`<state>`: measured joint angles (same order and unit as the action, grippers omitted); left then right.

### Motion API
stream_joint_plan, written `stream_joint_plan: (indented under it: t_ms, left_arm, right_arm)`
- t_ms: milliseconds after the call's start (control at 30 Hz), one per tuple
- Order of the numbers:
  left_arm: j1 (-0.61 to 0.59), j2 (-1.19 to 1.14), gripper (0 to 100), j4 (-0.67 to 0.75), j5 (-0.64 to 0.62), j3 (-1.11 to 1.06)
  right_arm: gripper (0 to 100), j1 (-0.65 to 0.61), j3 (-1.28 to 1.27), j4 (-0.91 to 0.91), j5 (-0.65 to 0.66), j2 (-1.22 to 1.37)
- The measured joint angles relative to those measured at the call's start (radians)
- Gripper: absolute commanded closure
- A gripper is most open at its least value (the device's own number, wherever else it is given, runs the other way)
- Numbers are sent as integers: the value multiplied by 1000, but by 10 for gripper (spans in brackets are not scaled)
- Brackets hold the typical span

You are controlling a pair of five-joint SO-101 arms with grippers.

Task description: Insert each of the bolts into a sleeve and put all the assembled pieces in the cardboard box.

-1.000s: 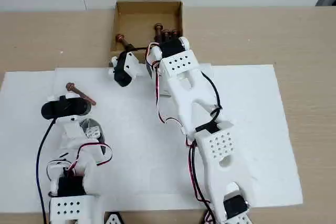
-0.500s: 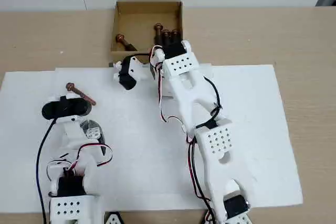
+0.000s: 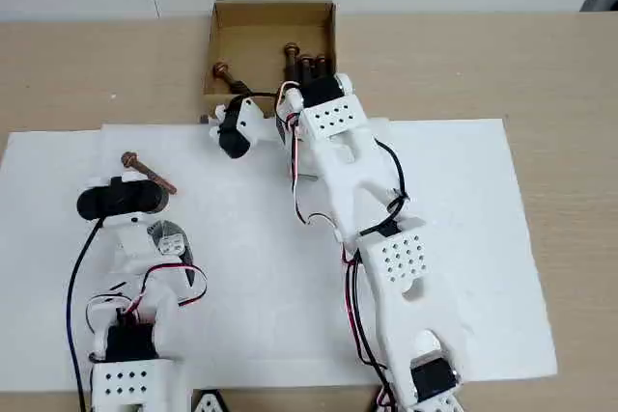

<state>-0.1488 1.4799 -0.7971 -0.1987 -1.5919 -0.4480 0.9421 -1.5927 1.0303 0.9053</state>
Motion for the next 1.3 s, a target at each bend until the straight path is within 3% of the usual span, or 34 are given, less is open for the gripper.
stream_joint_plan:
  t_ms: [700,1100,1300]
  left_arm:
    - [0,0,994,0,0,0]
    - [0,0,990,-5,0,2]
    - [0,0,989,-149,0,209]
  right_arm:
    - [995,23,-12,-118,-588,-517]
    - [995,69,-557,-121,-740,-1066]
    - [995,198,-882,-121,-744,-1327]
